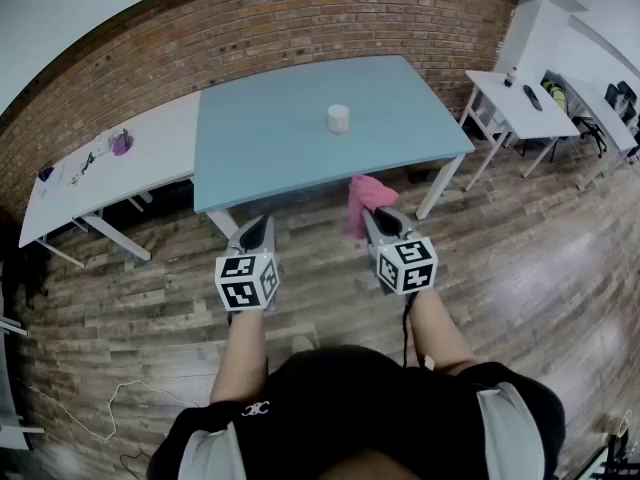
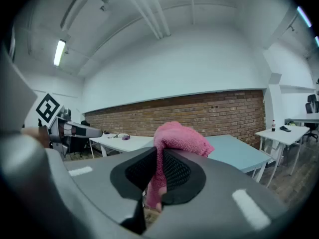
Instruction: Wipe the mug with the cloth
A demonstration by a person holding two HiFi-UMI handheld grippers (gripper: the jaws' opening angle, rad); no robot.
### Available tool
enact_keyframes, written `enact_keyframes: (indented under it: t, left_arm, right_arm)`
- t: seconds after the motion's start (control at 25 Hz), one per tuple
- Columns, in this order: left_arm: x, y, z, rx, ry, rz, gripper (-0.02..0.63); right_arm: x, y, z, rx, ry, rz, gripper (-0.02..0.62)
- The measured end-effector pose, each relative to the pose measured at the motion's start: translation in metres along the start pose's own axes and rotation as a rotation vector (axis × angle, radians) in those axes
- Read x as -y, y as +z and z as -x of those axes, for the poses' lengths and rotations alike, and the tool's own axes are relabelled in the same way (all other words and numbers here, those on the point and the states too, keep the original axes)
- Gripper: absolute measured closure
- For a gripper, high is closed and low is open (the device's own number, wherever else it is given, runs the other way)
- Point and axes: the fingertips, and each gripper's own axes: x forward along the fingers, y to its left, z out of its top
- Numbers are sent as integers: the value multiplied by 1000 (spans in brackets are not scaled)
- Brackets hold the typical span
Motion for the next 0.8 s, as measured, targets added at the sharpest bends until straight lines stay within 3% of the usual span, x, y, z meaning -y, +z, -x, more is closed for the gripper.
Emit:
enact_keyframes:
  t: [0.28, 0.8]
  left_arm:
    - [-8, -2, -14, -20, 14, -3, 600]
    - [-24, 25, -39, 15, -1, -6, 600]
  right_arm:
    - [10, 15, -9, 20, -46, -64, 558]
    - [40, 32, -20, 33, -130, -50, 558]
